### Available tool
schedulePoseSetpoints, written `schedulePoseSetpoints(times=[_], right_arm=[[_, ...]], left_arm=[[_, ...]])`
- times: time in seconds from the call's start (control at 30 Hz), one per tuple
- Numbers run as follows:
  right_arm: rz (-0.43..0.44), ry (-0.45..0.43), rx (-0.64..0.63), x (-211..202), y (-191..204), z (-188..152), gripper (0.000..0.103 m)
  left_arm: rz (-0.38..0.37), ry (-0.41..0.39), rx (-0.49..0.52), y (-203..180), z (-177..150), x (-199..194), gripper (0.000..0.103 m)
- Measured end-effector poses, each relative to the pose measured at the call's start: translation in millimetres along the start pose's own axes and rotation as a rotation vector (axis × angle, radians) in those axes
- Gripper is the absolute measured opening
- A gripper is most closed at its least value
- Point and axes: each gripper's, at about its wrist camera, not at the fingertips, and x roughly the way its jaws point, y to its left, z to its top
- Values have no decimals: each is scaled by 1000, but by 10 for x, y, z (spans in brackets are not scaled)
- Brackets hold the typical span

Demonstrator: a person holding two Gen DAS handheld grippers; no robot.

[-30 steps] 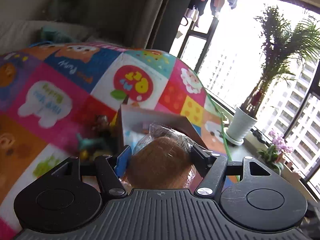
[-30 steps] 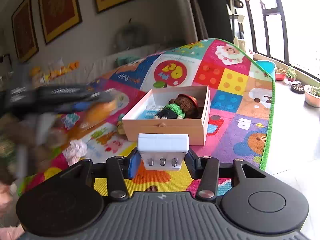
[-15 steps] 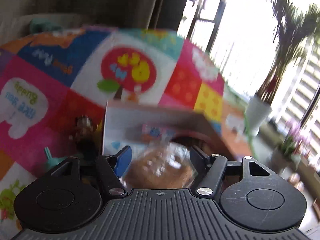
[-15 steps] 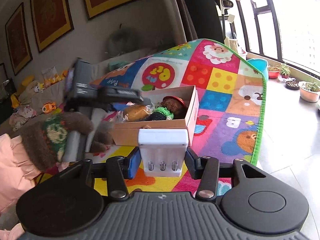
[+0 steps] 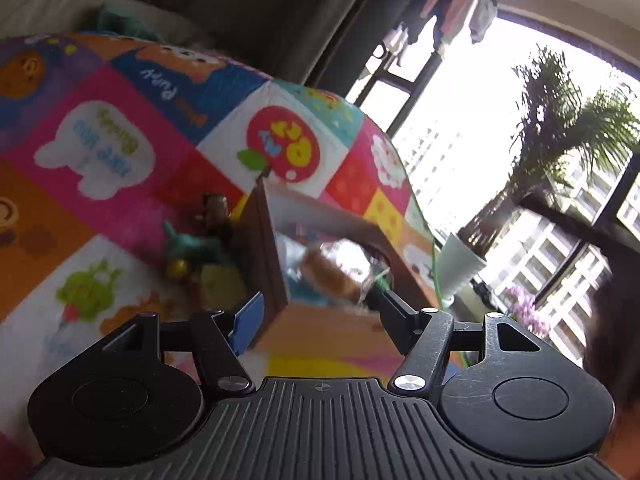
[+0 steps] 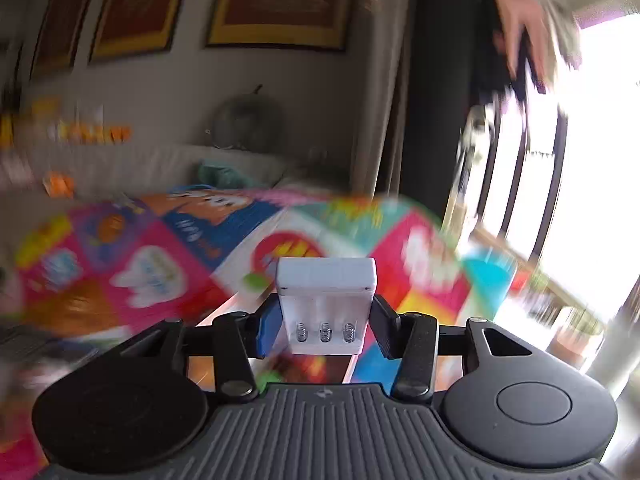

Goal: Organize objects
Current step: 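Lower the white battery charger into the pink box with the right tool, then move the left tool to the small black-haired figurine and grasp it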

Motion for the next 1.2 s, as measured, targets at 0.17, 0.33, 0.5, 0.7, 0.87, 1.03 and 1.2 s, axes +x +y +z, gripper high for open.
schedulePoseSetpoints(times=[0.17,0.33,0.5,0.7,0.87,1.03,1.2], right_arm=[[58,145,-89,990,277,390,79],[117,157,23,1146,294,373,84],[122,189,83,929,206,91,86],[165,230,135,505,210,-466,97],[192,289,180,302,348,-984,98],[189,346,262,240,418,-1391,98],[163,325,257,183,534,-1554,98]], left_arm=[[139,11,-47,282,19,-148,69],[172,-50,-127,587,47,-497,69],[234,-58,-113,713,8,-756,69],[237,24,-16,619,-176,-941,69],[289,67,35,529,-264,-759,68],[152,-15,-40,486,136,-417,68],[111,87,-91,526,754,570,68]])
